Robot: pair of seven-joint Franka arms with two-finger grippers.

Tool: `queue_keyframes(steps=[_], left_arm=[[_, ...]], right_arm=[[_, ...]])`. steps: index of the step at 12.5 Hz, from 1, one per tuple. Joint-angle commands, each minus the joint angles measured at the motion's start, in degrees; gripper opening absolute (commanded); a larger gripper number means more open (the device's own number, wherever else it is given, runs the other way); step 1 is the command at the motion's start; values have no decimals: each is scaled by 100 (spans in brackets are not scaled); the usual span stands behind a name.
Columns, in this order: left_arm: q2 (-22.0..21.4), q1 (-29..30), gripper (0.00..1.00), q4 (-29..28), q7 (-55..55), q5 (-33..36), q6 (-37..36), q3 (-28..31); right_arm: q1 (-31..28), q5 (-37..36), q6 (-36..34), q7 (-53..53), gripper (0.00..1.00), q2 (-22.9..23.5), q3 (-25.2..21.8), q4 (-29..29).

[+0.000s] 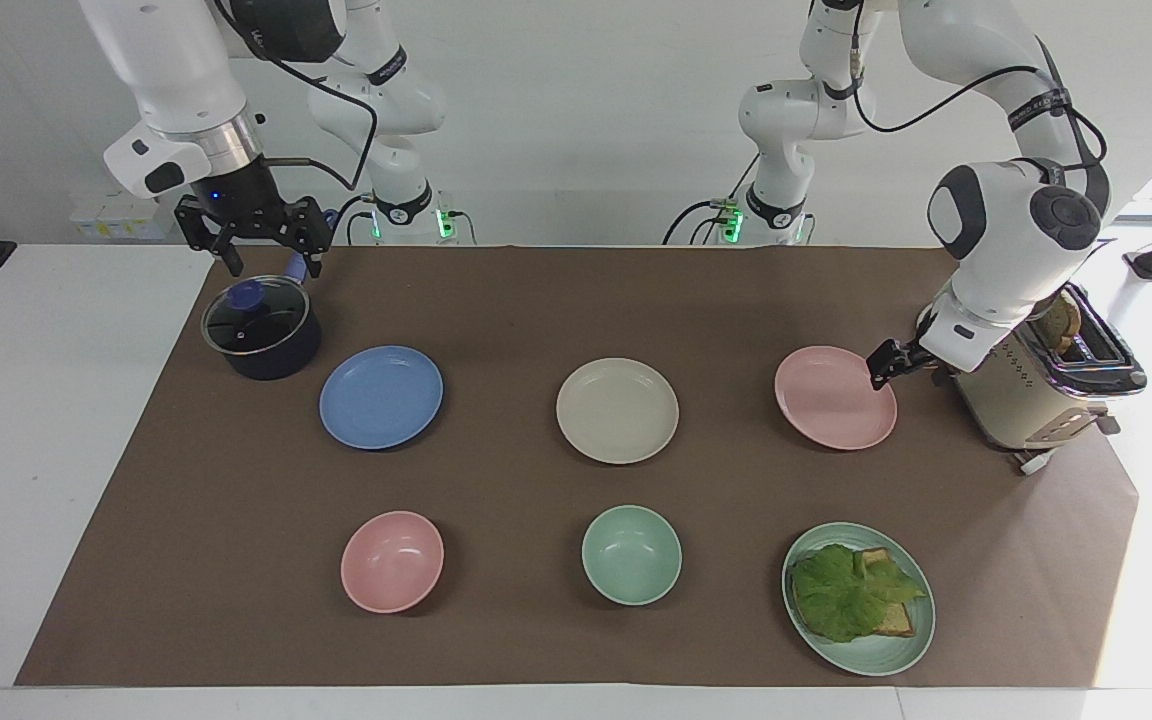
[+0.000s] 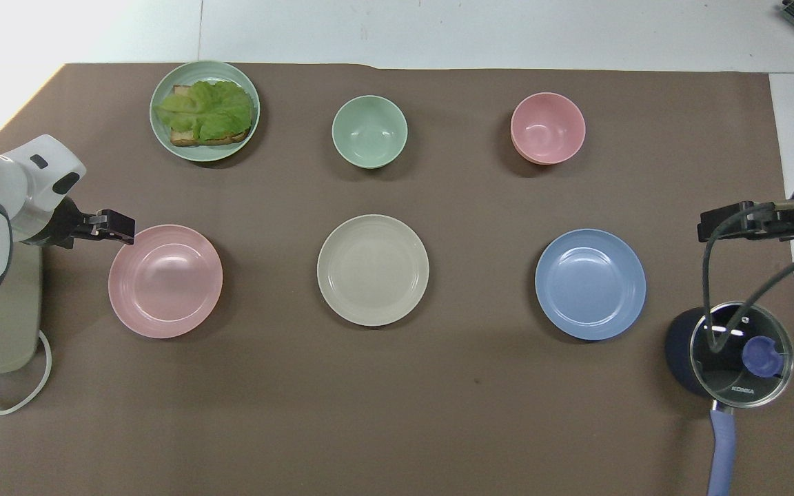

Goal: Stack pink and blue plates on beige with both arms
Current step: 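Reach the left gripper to the pink plate's rim and grasp it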

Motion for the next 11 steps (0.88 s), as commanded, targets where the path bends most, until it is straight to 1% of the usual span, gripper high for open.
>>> queue_keyframes(steps=[1,3,5,6,8,11], left_arm=[[148,193,100,-346,-10,95,641,-25],[219,351,100,-602,-37,95,924,-25],[254,492,100,-682,-115,95,908,-25],[211,493,100,-787,-203,87,864,-25],[-26,502,100,-1207,-230,87,855,-25],[-202,502,100,-1499,-230,87,724,-25]], right_arm=[[-31,9,-5,66,100,-65,19,-30],[-31,1,-5,66,100,-57,19,-31],[-31,1,-5,66,100,-57,19,-31],[-31,1,-14,66,100,-57,19,-31],[-31,1,-5,66,100,-57,19,-31],[-31,9,-5,66,100,-65,19,-31]])
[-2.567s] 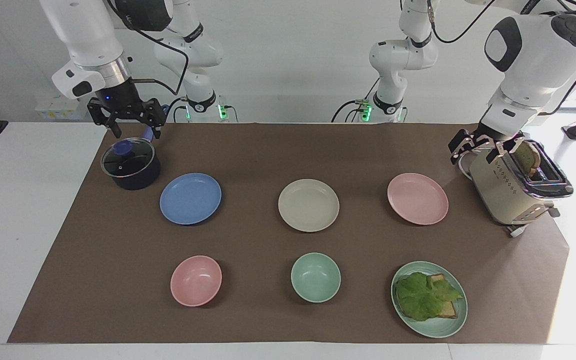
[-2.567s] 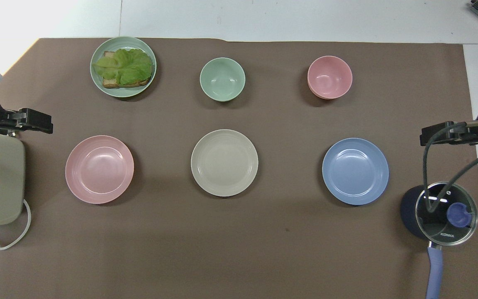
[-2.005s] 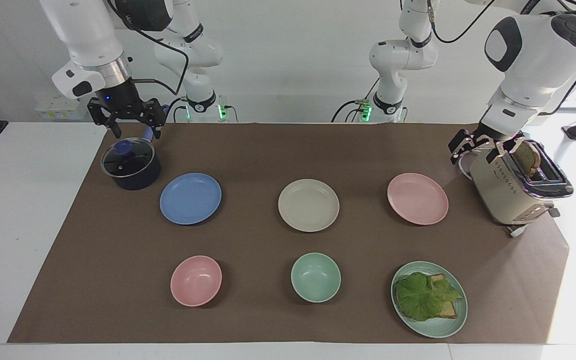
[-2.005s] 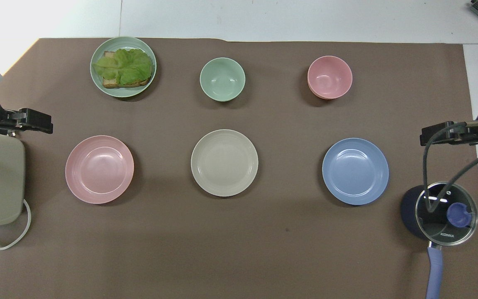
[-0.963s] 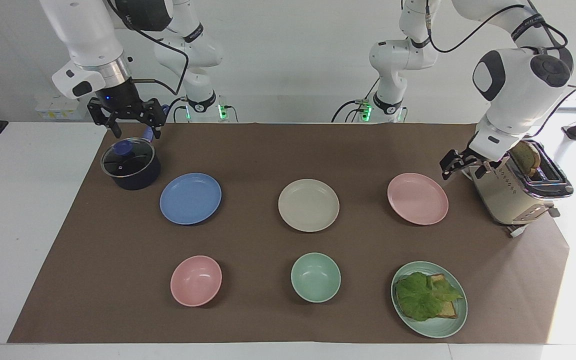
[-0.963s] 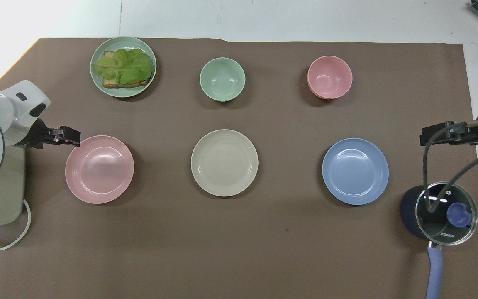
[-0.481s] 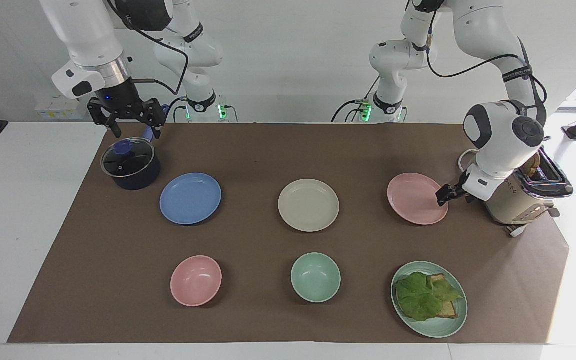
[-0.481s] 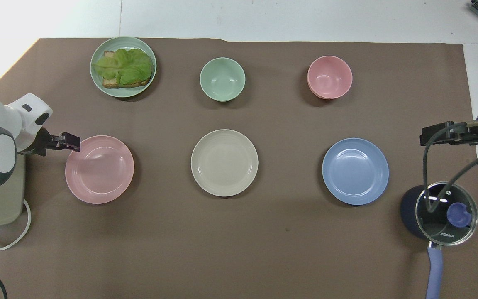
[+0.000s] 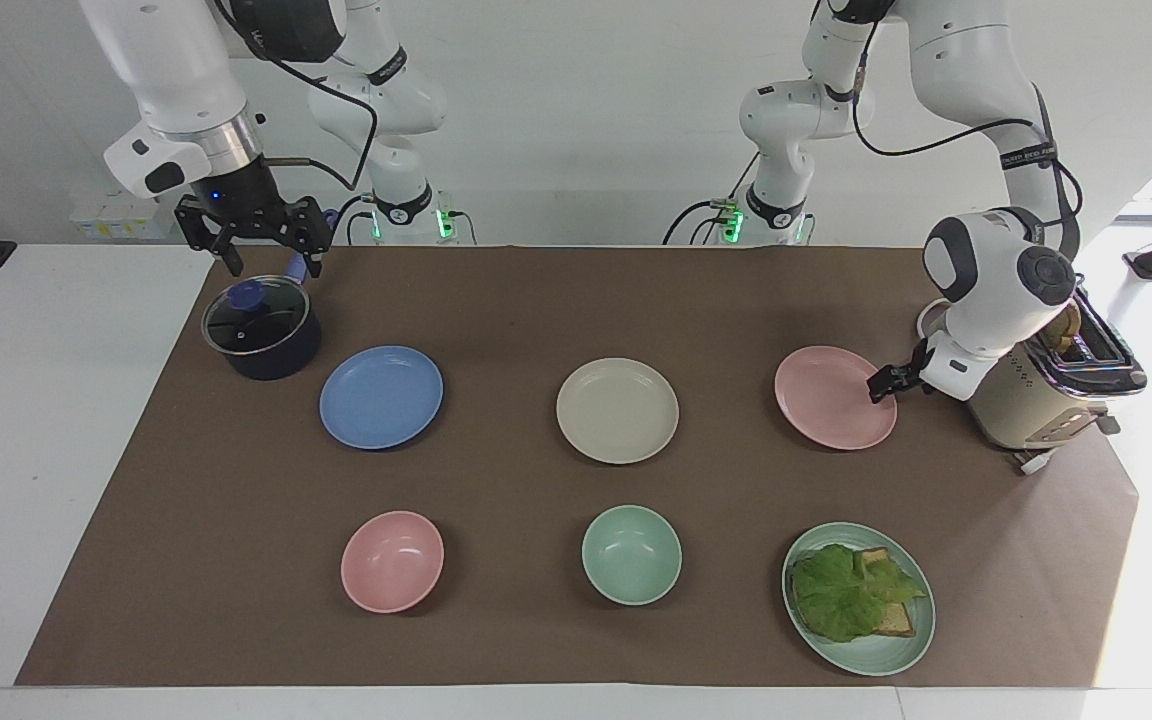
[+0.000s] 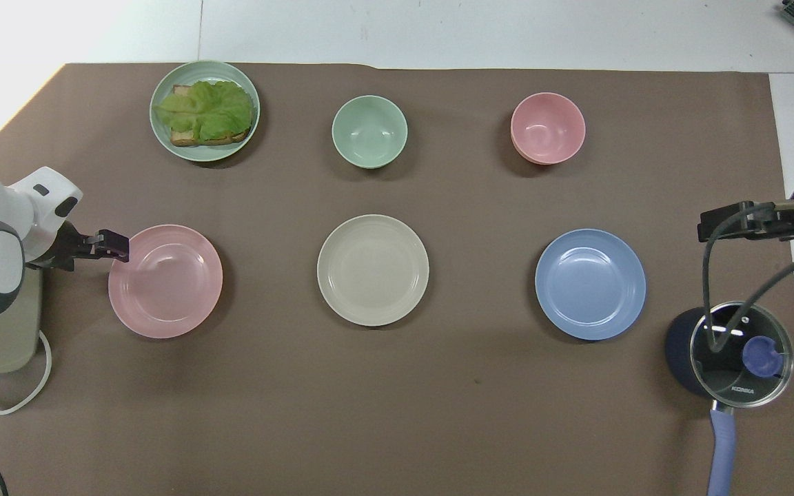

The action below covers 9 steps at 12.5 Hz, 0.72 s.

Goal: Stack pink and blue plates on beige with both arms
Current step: 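Reach the left gripper to the pink plate's rim and grasp it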

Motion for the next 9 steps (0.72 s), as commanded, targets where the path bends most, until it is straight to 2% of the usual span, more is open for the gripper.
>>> queue_keyframes(steps=[1,2,3,4,5,9], left_arm=[[-375,40,100,-393,-101,87,-108,-32],[-385,40,100,-428,-101,87,-143,-32],[-385,31,82,-429,-136,87,-213,-32],[-411,31,58,-429,-206,87,-275,-32],[-420,31,45,-437,-207,87,-275,-32],[-236,40,45,-446,-224,87,-205,-32]], right_arm=[[-31,9,-5,66,100,-57,19,-31],[-31,9,-5,66,100,-57,19,-31],[-31,9,-14,66,100,-57,19,-31],[-31,9,-6,66,100,-57,19,-31],[-31,9,-5,66,100,-57,19,-31],[-31,1,-5,66,100,-57,19,-31]])
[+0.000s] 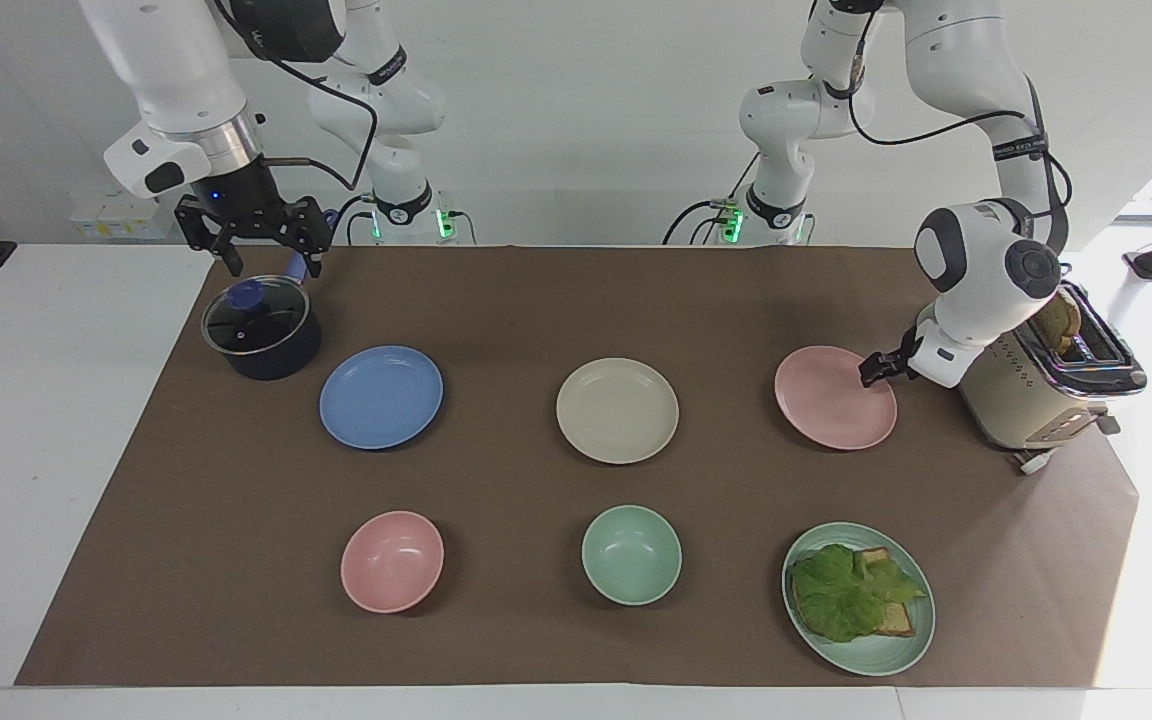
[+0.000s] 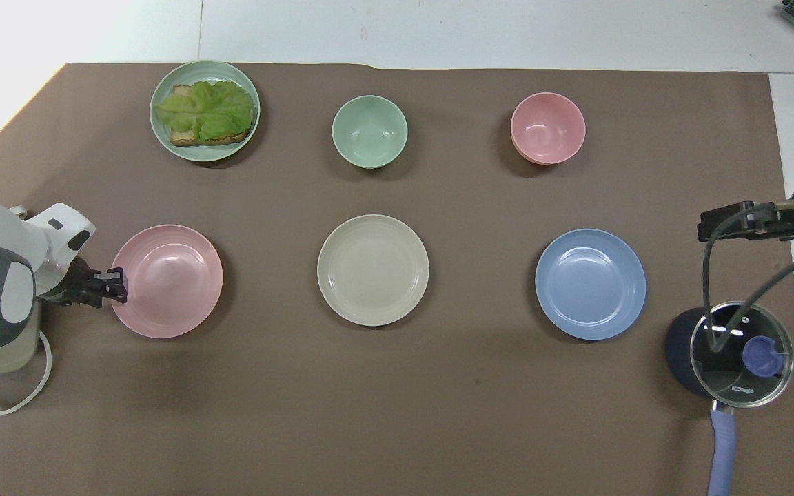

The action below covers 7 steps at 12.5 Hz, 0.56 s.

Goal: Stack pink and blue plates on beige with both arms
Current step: 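Reach the left gripper to the pink plate's rim and grasp it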

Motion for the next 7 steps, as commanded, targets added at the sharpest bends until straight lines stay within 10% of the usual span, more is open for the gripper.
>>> queue_keyframes(steps=[1,3,7], left_arm=[[-17,31,41,-96,-106,87,-24,-27],[-17,31,0,-61,-54,95,-138,-27],[71,-57,0,491,-1,95,-865,-36]], right_arm=[[-31,9,-5,66,100,-57,19,-31],[-31,1,-5,66,100,-57,19,-31],[-31,9,-5,66,100,-57,19,-31]])
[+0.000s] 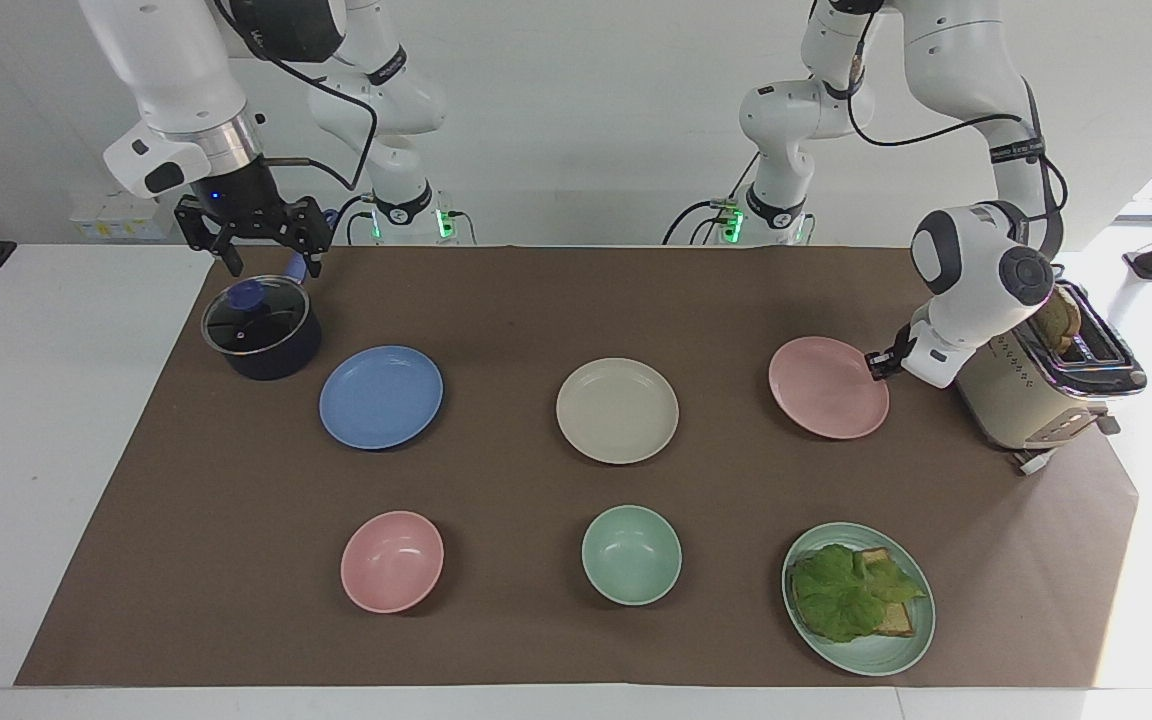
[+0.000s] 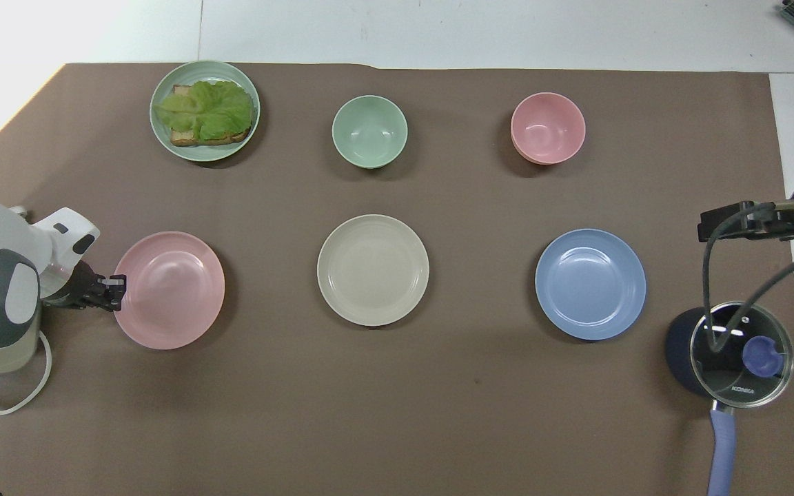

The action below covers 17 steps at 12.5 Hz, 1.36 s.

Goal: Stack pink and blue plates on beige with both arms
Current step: 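Lift the pink plate with the left gripper and place it on the beige plate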

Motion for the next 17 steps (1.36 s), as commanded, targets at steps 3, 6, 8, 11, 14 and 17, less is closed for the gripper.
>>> queue_keyframes(steps=[3,6,8,11,14,17], left_arm=[[68,-77,0,1380,-116,-420,-1747,-14],[42,-479,0,1875,-693,-792,-2340,-14],[24,-892,0,1814,-1081,-1010,-2200,-23],[-2,-1648,0,1717,-1783,-1266,-1665,-23],[68,-2394,0,1446,-2294,-1582,-788,-23],[260,-2896,0,1015,-2445,-1741,258,-14]], right_arm=[[-31,9,-5,66,100,-57,19,-31],[-31,1,-5,66,100,-65,19,-31],[-31,1,-5,66,100,-57,19,-31],[-31,1,-5,66,100,-57,19,-31],[-66,1,-6,57,100,-57,10,-31],[-119,1,-85,57,100,-65,10,-22]])
